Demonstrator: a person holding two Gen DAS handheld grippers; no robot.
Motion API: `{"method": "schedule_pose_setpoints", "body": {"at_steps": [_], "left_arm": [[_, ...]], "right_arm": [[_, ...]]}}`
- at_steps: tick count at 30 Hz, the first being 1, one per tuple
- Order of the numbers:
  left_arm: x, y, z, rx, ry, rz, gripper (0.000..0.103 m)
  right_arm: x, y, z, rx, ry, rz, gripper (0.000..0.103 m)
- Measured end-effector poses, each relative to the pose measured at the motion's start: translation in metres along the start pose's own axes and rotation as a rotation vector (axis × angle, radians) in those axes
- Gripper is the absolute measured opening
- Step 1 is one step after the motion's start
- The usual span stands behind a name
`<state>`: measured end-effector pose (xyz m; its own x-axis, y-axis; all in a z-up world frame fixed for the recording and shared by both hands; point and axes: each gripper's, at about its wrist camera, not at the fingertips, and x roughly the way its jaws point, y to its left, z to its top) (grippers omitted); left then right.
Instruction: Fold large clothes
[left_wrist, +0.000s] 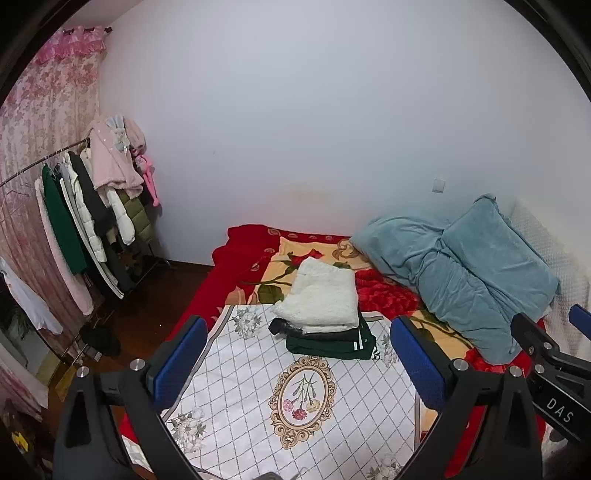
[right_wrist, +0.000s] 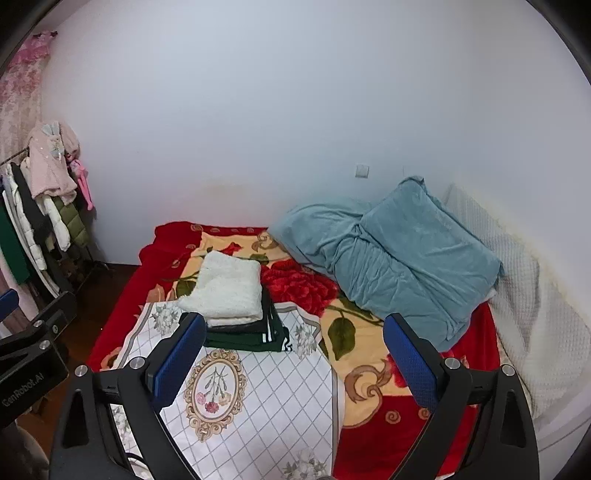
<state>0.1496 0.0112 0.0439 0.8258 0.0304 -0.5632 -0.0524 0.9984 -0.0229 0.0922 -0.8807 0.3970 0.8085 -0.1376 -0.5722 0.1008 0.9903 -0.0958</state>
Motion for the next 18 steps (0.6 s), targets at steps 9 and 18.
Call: {"method": "schedule_pose_setpoints", "body": {"at_steps": [9, 18], "left_arm": [[-0.021, -0.006, -0.007, 0.004, -0.026, 0.009, 0.102], [-0.033, -0.009, -0.015, -0.004, -0.037, 0.016, 0.102]], "right_arm": [[-0.031, -0.009, 0.003, -0.001, -0.053, 0.012, 0.099], [-0.037, -0.014, 0.002, -0.011, -0.053, 0.026, 0.099]]}}
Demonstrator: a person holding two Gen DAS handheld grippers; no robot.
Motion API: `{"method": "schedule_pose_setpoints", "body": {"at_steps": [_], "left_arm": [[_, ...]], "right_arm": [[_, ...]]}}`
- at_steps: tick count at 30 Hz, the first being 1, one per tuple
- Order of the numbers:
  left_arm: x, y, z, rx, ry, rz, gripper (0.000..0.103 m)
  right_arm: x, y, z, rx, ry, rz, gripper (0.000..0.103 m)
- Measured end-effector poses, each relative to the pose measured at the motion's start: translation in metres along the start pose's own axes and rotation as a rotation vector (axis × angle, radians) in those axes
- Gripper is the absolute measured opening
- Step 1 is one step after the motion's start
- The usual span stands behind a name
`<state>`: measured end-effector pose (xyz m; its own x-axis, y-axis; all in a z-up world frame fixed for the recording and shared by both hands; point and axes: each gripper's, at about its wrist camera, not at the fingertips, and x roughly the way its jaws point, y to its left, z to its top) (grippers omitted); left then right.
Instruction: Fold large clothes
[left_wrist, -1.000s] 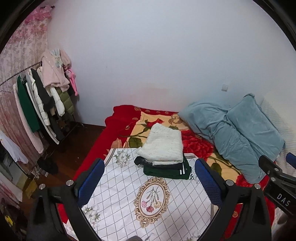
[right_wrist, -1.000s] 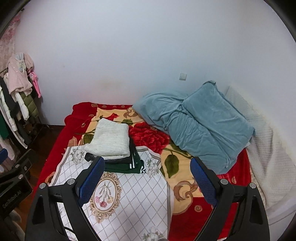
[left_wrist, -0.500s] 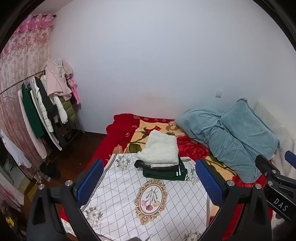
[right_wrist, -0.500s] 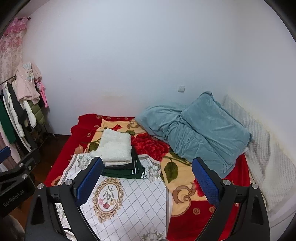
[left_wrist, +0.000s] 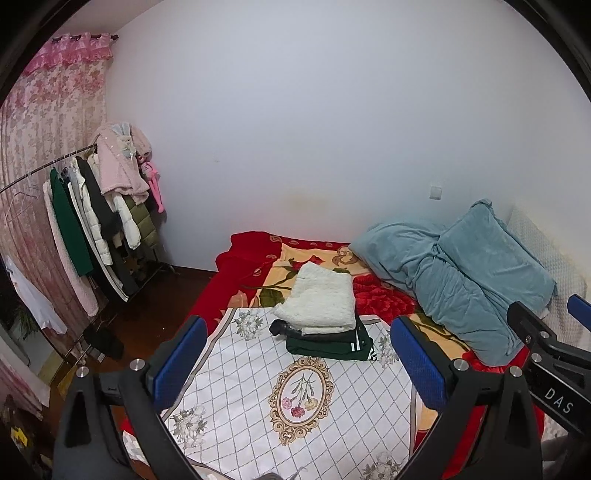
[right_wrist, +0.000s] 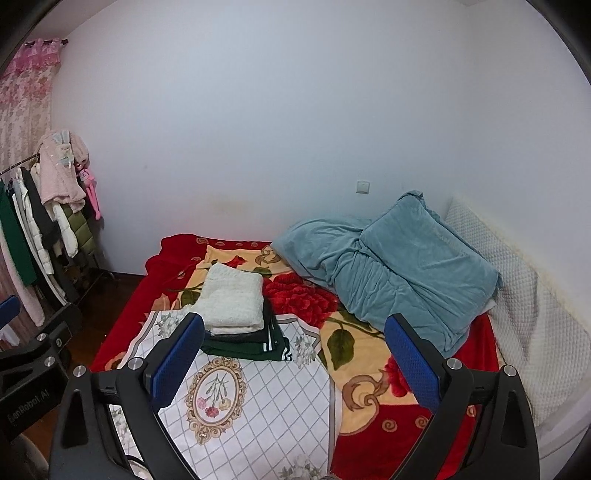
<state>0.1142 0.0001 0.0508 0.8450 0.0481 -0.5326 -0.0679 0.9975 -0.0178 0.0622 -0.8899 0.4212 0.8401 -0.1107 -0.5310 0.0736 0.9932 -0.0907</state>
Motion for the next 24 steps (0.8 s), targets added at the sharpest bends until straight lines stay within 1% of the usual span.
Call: {"method": "schedule_pose_setpoints", "body": {"at_steps": [14, 24], "left_arm": [[-0.006, -0.001, 0.000, -0.013, -0.005, 0.005, 0.102], [-0.008, -0.003, -0.001, -0.022, -0.003, -0.003, 0.102]], "right_arm": [[-0.003, -0.004, -0.003, -0.003, 0.004, 0.010, 0.100], [-0.015, -0.004, -0.012, -0.008, 0.009, 0.008, 0.100]]}}
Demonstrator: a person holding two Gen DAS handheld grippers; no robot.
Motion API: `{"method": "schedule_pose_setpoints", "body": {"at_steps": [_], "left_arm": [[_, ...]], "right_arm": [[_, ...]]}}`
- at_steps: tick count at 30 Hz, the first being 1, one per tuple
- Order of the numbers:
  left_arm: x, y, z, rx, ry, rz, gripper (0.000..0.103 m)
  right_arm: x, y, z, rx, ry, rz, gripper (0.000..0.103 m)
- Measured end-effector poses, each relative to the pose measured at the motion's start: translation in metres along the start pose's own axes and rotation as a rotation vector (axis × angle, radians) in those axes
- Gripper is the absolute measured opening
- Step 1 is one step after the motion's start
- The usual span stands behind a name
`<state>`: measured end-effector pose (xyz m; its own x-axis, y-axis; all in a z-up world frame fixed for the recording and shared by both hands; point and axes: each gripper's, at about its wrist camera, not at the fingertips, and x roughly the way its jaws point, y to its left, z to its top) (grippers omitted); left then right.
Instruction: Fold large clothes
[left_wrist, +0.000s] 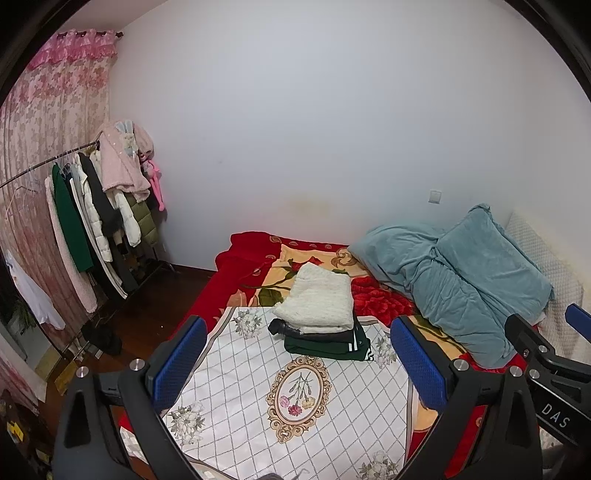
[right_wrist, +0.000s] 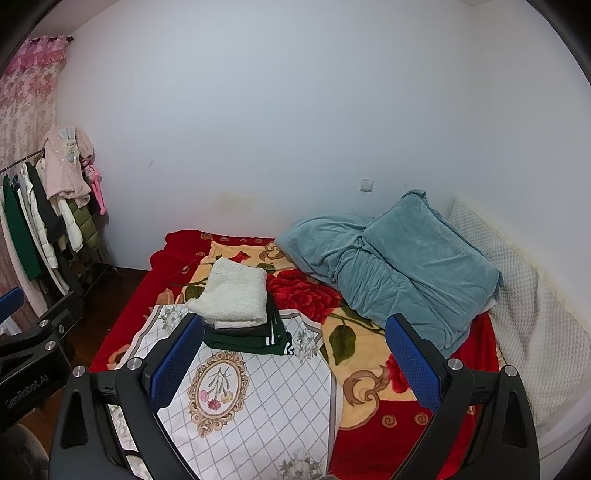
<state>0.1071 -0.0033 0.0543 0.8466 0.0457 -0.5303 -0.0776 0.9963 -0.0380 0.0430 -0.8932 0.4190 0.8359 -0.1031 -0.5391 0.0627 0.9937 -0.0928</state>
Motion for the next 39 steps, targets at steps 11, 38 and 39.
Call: {"method": "schedule_pose_setpoints", "body": {"at_steps": [11, 38, 39], "left_arm": [[-0.004, 0.005, -0.002, -0.009, -0.001, 0.001, 0.102], [-0.005, 0.026, -0.003, -0.032, -0.004, 0.028, 0.102], [-0.005, 0.026, -0.004, -0.034, -0.005, 0.030, 0.102]], "right_arm": [[0.008, 0.015, 0.010, -0.029, -0.002, 0.029, 0.100], [0.015, 0.032, 0.014, -0.040, 0.005, 0.045, 0.101], [0.015, 0.033, 0.014, -0.041, 0.005, 0.045, 0.101]]}}
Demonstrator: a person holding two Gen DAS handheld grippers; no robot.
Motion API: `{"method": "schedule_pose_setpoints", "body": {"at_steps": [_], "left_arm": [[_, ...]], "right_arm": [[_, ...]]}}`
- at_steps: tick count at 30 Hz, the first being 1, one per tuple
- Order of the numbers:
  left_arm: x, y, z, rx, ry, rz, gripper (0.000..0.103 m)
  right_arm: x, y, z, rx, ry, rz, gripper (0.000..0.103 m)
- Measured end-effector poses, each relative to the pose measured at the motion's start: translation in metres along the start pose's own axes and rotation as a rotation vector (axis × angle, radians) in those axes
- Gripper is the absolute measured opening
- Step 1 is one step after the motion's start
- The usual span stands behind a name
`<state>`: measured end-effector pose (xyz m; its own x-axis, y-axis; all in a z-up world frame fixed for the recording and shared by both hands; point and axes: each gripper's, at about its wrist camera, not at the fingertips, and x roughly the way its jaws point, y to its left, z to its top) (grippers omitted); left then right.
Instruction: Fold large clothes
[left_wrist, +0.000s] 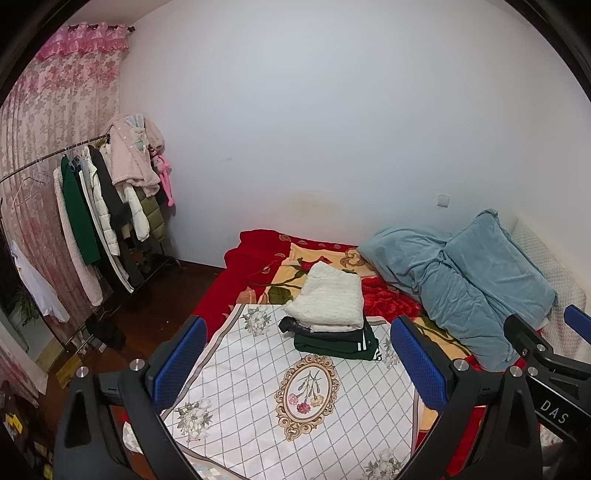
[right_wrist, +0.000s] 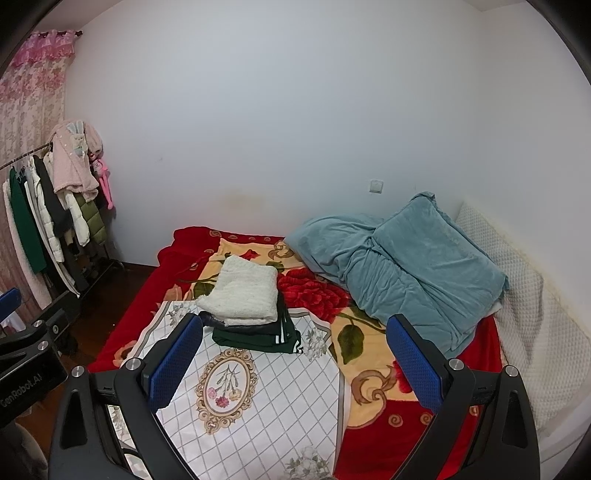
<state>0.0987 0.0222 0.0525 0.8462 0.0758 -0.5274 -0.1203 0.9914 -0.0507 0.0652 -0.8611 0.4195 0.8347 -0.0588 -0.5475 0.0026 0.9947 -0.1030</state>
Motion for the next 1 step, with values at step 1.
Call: {"method": "schedule_pose_setpoints", "body": {"at_steps": [1], "left_arm": [[-0.0006, 0.0007, -0.0007, -0.002, -0.001, 0.000, 0.102]], "right_arm": [[0.0002, 0.0009, 0.0004, 0.000, -0.001, 0.001, 0.101]]}}
